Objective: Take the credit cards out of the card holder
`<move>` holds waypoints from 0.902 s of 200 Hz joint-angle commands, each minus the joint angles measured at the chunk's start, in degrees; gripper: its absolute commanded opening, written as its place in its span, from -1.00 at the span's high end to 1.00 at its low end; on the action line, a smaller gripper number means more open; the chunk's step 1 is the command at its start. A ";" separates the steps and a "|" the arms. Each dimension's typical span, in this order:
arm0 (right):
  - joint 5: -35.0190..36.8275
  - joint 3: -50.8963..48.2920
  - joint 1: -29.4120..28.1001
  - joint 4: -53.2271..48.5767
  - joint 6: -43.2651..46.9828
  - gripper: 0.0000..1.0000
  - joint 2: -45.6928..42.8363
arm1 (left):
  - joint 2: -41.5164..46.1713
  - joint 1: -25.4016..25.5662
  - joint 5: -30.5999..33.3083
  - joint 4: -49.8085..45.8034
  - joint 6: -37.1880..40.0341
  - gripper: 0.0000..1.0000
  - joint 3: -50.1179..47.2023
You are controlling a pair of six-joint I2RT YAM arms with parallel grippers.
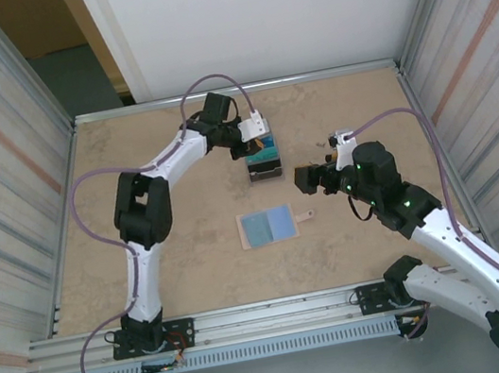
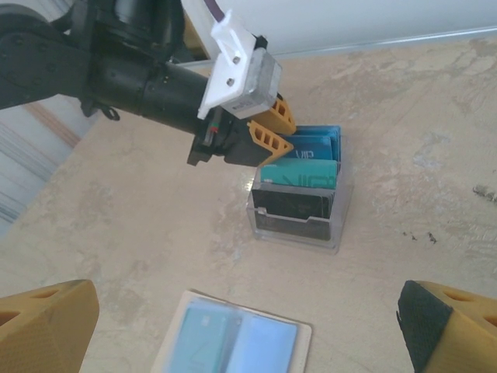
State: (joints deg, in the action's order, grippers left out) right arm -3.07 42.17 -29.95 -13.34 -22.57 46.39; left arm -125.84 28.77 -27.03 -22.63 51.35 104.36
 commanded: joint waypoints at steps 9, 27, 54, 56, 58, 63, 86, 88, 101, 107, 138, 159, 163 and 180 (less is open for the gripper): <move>0.41 1.26 0.25 0.68 -1.29 -0.97 -0.40 | 7.40 0.08 4.29 8.86 -2.60 0.41 -4.10; 1.02 0.56 0.25 0.77 -1.56 -0.97 -0.95 | 8.91 0.14 6.81 11.71 -4.03 0.17 -5.85; 1.35 0.34 0.17 0.13 -1.77 -0.97 -0.96 | 11.27 0.05 11.55 16.31 -7.05 0.05 -8.80; 1.46 0.40 0.23 -0.05 -1.84 -0.97 -0.91 | 11.51 0.05 11.75 16.86 -7.25 0.01 -9.16; 1.48 0.46 0.18 -0.09 -1.79 -0.97 -0.83 | 11.81 0.05 12.18 17.37 -7.52 -0.01 -9.52; 1.62 0.51 0.20 -0.36 -1.83 -0.97 -0.67 | 12.52 0.05 13.07 18.64 -8.17 -0.03 -10.39; 2.08 0.68 -0.17 -1.32 -2.08 -0.97 0.65 | 17.28 0.05 15.75 23.76 -11.50 -0.13 -16.00; 2.10 0.71 -0.21 -1.33 -2.10 -0.97 0.81 | 17.82 0.10 15.88 24.37 -11.81 -0.14 -16.48; 2.54 0.72 -0.71 -1.40 -2.63 -0.97 1.81 | 21.21 0.11 17.05 28.19 -14.28 -0.34 -20.89; 2.71 0.72 -1.00 -1.34 -2.86 -0.97 2.24 | 22.75 0.07 17.77 29.55 -15.57 -0.45 -22.69; 5.15 1.54 -4.02 -2.07 -3.71 -0.97 5.72 | 29.90 0.06 23.95 33.56 -22.87 -0.50 -30.44; 8.23 2.42 -7.77 -2.43 -3.55 -0.98 9.08 | 35.40 -0.03 29.93 37.30 -29.69 -0.51 -37.44; 9.16 2.68 -8.54 -2.60 -3.47 -0.98 9.85 | 36.50 -0.15 30.72 38.09 -31.14 -0.51 -38.88; 12.63 4.14 -11.66 -3.85 -3.12 -1.00 14.54 | 40.86 -0.73 33.44 39.07 -36.59 -0.74 -44.36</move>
State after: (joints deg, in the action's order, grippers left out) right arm 3.57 42.98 -38.20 -15.18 -25.08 56.40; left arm -90.91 28.82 -0.84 11.46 25.80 66.28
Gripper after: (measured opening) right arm 0.992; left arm 0.823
